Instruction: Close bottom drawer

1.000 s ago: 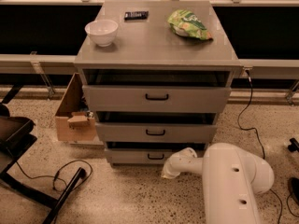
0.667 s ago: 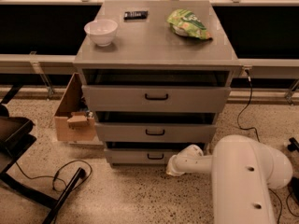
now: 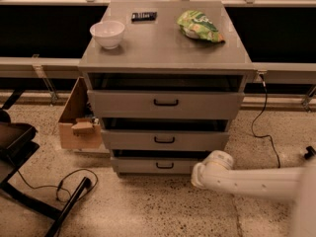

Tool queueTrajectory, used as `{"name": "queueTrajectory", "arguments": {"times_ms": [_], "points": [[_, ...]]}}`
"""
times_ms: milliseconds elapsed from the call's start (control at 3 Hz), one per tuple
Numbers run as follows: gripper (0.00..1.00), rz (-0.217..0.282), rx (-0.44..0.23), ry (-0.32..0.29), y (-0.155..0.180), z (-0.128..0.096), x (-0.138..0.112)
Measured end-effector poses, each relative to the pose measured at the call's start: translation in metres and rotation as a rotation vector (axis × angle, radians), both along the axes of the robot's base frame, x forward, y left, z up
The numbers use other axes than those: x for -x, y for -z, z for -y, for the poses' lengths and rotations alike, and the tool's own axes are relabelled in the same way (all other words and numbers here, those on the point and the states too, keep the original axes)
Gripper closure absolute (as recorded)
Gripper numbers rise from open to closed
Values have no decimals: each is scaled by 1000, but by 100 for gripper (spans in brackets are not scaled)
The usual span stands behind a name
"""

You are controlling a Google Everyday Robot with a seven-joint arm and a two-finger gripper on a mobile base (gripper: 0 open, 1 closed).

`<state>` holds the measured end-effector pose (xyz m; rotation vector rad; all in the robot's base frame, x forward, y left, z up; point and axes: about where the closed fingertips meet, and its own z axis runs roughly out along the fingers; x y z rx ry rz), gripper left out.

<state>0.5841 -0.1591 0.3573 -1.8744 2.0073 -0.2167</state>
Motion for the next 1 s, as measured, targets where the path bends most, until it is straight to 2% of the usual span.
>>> {"name": "queueTrajectory", "arguments": {"times_ms": [333, 667, 1000], "points": [[100, 57, 100, 64, -60, 33, 53], [100, 129, 216, 104, -105, 41, 104], [100, 180, 296, 100, -126, 8, 149]]}}
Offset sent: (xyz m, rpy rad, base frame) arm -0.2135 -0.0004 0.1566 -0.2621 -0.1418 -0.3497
